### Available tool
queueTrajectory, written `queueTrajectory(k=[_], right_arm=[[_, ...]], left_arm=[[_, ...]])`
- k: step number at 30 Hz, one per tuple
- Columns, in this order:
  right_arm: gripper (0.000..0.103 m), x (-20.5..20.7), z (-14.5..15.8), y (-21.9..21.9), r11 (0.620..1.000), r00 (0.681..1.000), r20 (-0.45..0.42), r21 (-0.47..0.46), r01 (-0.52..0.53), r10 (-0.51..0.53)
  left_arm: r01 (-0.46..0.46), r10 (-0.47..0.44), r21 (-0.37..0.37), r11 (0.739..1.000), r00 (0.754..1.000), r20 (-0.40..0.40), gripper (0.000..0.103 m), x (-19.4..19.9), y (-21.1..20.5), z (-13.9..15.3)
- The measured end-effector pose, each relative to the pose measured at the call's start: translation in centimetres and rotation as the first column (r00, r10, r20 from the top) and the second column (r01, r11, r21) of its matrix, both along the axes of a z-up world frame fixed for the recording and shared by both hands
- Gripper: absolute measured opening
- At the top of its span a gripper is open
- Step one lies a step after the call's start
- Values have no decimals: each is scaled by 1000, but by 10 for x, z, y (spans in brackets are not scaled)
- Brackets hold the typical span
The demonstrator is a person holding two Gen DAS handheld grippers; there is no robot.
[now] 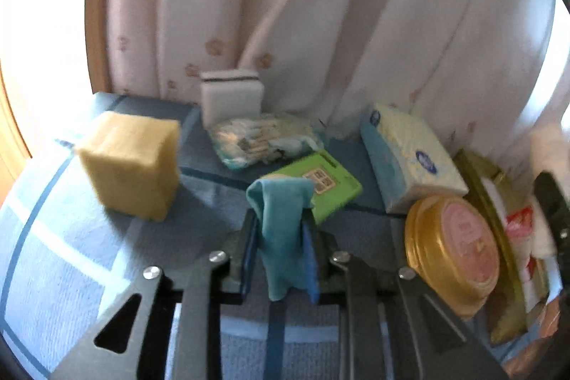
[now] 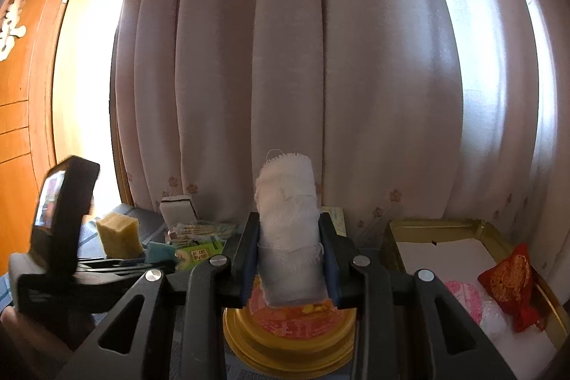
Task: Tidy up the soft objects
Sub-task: 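Grasp the teal cloth with the left tool while the right tool holds the gauze roll, then carry the teal cloth and gauze roll into the gold tray and release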
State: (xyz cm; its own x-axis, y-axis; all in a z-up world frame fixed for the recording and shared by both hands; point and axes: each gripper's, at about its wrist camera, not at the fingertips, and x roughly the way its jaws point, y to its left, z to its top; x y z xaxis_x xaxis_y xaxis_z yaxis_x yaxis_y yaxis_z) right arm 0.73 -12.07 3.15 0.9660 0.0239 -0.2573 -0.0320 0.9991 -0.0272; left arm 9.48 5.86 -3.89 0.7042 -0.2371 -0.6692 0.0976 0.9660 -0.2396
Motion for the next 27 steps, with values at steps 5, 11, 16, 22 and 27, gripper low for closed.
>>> queueTrajectory(k=[5,11,16,22,27], right_arm=[[34,0,2,-1,1000,1000,-3,9,2,-2],[34,-1,4,-6,1000,1000,-3,26,0,0],[34,-9,2,-6,999,1000,9,-38,17,-16],[34,-20,-2,-18,996,999,14,-73,46,-45],[34,-22,-4,-26,995,998,13,-83,60,-59]], left_arm=[[-37,42,-55,998,995,91,14,-17,13,5],[-54,64,-41,998,958,278,13,-49,14,27],[-72,34,90,993,929,368,13,-64,-8,39],[-75,-4,184,980,918,395,13,-71,-33,40],[-77,3,180,981,924,383,13,-75,-44,38]])
